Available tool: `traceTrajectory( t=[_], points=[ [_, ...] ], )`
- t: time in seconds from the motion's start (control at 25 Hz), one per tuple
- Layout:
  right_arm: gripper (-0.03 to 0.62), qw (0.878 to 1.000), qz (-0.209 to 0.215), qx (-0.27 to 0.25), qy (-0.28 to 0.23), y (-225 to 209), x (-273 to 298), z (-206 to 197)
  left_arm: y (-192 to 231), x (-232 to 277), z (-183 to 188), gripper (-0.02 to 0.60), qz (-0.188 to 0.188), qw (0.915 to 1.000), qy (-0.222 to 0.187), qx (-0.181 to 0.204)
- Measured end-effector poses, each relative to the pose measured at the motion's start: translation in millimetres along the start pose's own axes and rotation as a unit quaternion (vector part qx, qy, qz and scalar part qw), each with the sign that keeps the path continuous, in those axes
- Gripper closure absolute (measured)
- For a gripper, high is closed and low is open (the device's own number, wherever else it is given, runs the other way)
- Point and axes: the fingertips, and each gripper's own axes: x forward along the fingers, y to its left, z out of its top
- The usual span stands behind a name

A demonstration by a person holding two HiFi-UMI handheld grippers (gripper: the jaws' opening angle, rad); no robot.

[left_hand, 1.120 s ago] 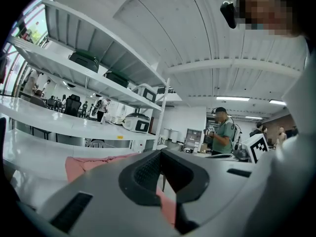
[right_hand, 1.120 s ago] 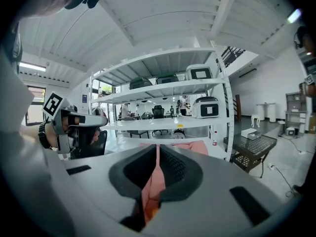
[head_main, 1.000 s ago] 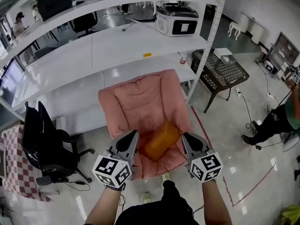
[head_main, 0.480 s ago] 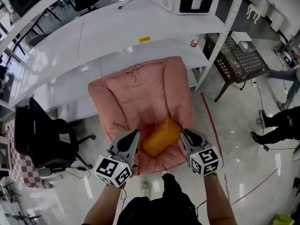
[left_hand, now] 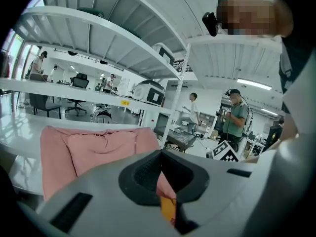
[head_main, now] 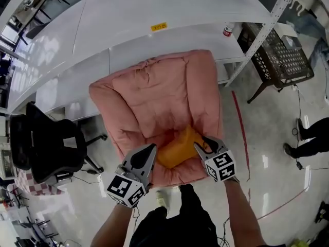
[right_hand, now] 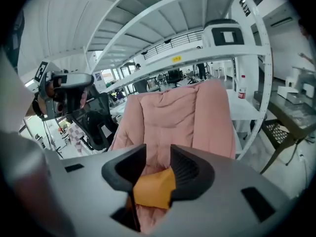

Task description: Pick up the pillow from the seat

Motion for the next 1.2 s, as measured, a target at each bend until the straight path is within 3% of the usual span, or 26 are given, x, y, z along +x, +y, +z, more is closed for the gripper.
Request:
traceTrajectory(
  t=[0.6, 1.2],
  points=[
    [0.42, 0.993, 0.037, 0.02, 0.108, -50.3, 127.5, -89.4, 26.2, 53.4, -57.9, 0.576, 0.015, 0.9975, 0.06, -0.033],
    [0.382, 0.985, 0.072, 0.023, 0.154, -61.4, 183.6, -122.5, 42.9, 81.5, -102.5, 0.575, 0.021, 0.9958, 0.069, -0.057]
  ],
)
